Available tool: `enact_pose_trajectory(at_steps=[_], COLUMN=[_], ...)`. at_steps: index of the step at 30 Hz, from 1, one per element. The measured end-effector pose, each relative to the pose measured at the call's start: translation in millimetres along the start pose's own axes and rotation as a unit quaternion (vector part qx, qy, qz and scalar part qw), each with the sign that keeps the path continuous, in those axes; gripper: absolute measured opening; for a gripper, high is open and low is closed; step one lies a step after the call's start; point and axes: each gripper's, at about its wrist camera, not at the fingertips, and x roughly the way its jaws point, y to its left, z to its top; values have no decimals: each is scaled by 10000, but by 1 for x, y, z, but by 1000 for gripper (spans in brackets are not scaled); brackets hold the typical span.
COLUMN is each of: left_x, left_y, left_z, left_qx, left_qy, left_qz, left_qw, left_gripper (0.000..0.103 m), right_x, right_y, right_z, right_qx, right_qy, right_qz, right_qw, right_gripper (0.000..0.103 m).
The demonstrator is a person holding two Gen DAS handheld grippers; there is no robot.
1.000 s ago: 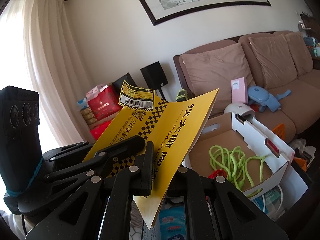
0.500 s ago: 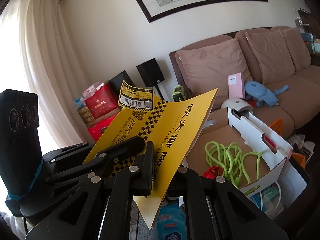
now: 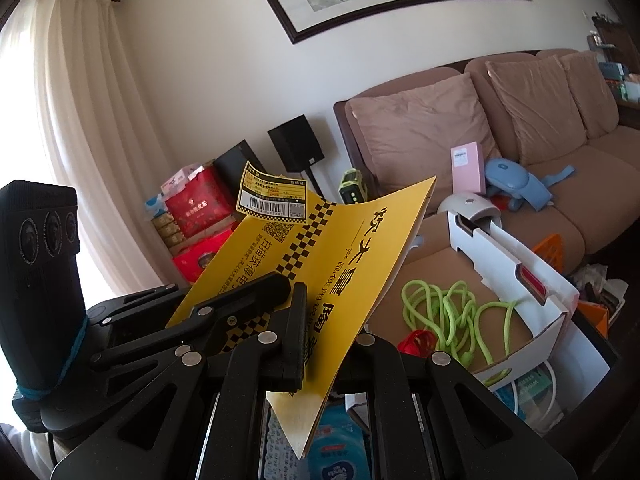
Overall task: Organize objects
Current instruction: 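Bring the held booklet over the cardboard box with both tools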
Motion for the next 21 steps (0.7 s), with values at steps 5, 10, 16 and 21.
enact_pose_trajectory(at_steps=[5, 10, 16, 21], left_x=[3, 8, 11, 14], left_y=[-4, -9, -14, -16], left_z=[0, 1, 2, 2], left_qx=[9, 96, 106, 96], left_qy=[5, 28, 49, 76], left_qz=[-24, -28, -49, -62], left_qw=[10000, 9999, 9999, 9999], left_gripper=[5, 5, 5, 5], right_x=[-3, -4, -5, -6], right_y=[-4, -9, -15, -20], right_z=[1, 1, 2, 3], right_qx=[40, 140, 218, 322], right_qy=[8, 43, 53, 89], right_qz=[-24, -49, -84, -78], right_qw=[10000, 9999, 9997, 9994], right_gripper=[7, 7, 7, 7])
